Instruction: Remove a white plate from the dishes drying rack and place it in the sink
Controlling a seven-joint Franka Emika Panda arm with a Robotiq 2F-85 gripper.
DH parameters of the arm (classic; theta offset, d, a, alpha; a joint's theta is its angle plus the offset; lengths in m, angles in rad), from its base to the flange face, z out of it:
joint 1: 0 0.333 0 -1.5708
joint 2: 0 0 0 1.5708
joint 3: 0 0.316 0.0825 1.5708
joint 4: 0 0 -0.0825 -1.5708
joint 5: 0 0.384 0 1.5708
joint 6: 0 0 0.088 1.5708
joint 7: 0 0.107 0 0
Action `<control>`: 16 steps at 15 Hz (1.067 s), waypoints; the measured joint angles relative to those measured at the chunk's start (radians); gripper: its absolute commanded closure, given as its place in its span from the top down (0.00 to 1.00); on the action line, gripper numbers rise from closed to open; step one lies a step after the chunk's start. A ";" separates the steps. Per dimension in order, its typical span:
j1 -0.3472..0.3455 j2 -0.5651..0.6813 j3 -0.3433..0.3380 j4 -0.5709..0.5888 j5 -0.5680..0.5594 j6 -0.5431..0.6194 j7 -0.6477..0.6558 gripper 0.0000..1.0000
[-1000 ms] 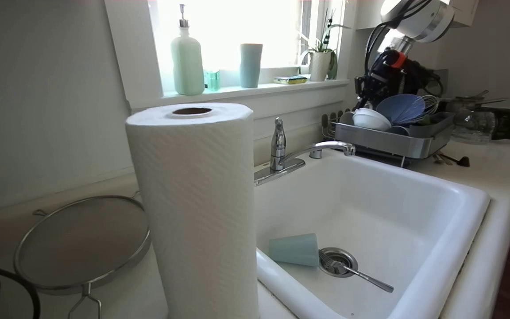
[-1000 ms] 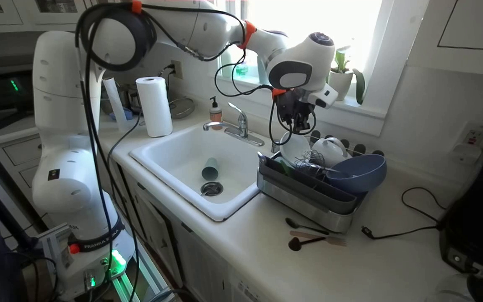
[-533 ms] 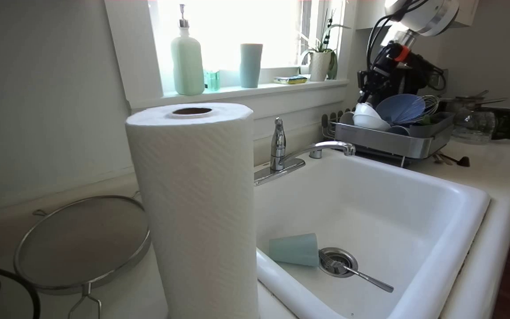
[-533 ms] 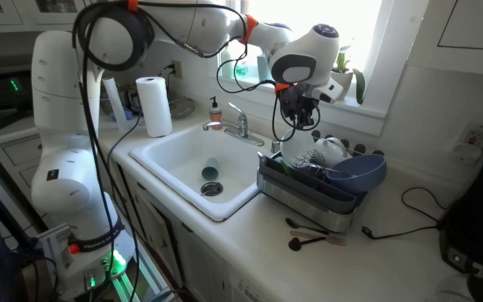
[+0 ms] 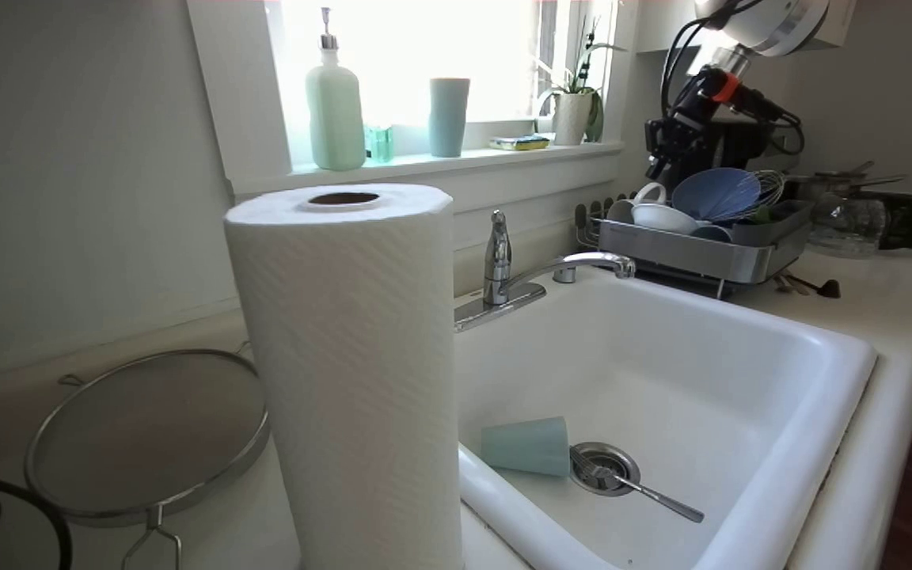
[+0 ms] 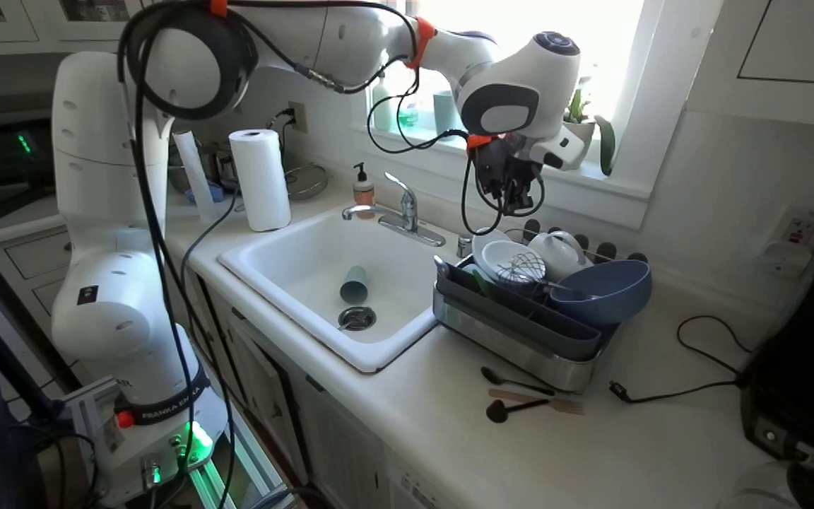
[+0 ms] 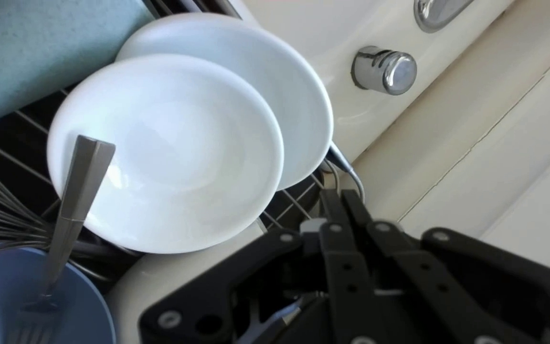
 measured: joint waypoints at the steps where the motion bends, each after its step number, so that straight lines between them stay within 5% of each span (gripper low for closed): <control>1: 0.000 0.000 -0.001 0.000 -0.002 -0.007 0.000 0.02; 3: -0.001 0.001 -0.003 0.000 -0.004 -0.018 0.000 0.02; 4: -0.001 0.002 -0.003 0.000 -0.006 -0.024 0.000 0.27; 8: 0.001 0.006 -0.003 -0.002 -0.079 -0.054 -0.038 0.50; 11: 0.004 0.017 -0.003 -0.007 -0.153 -0.054 -0.064 0.50; 16: 0.009 0.042 0.003 -0.008 -0.209 -0.054 -0.120 0.29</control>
